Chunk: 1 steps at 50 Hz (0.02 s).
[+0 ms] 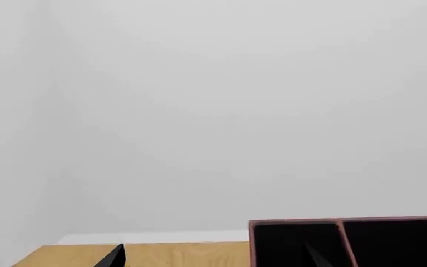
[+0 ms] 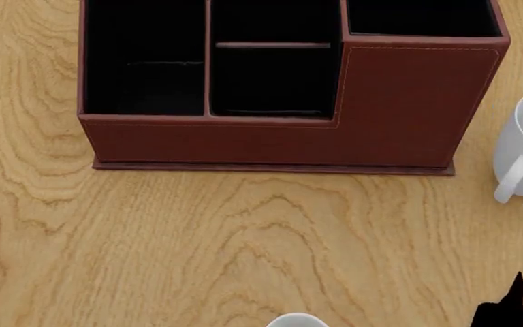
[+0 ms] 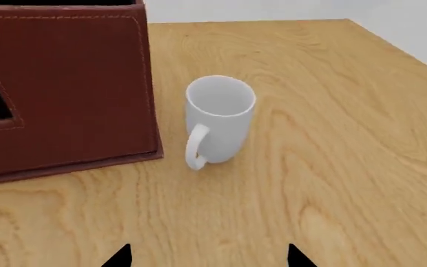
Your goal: Pick up the white mug and place it to the right of the caddy.
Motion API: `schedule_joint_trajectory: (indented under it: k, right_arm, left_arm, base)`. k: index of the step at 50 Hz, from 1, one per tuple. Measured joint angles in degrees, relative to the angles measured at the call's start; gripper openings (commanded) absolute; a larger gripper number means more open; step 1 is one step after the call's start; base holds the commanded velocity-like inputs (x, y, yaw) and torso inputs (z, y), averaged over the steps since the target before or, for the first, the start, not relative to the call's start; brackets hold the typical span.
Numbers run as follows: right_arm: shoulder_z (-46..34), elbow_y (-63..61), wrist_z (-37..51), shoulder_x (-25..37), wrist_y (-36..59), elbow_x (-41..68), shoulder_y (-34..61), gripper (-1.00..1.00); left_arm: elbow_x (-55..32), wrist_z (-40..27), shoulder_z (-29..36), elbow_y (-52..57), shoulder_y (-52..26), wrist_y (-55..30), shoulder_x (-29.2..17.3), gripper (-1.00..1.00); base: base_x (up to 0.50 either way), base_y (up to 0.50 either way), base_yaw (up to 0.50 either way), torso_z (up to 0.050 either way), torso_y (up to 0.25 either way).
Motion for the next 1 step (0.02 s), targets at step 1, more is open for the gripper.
schedule_joint_trajectory:
  k: [1]
  right_arm:
    - [-0.4,-1.0,0.9,0.4,-0.9,-1.7,-0.8,1.0]
  left_arm:
    - [0.1,0.0,0.0,0.0,0.3,0.2,0.0,1.0]
  base:
    - [0.0,0.0,0.0,0.0,0.0]
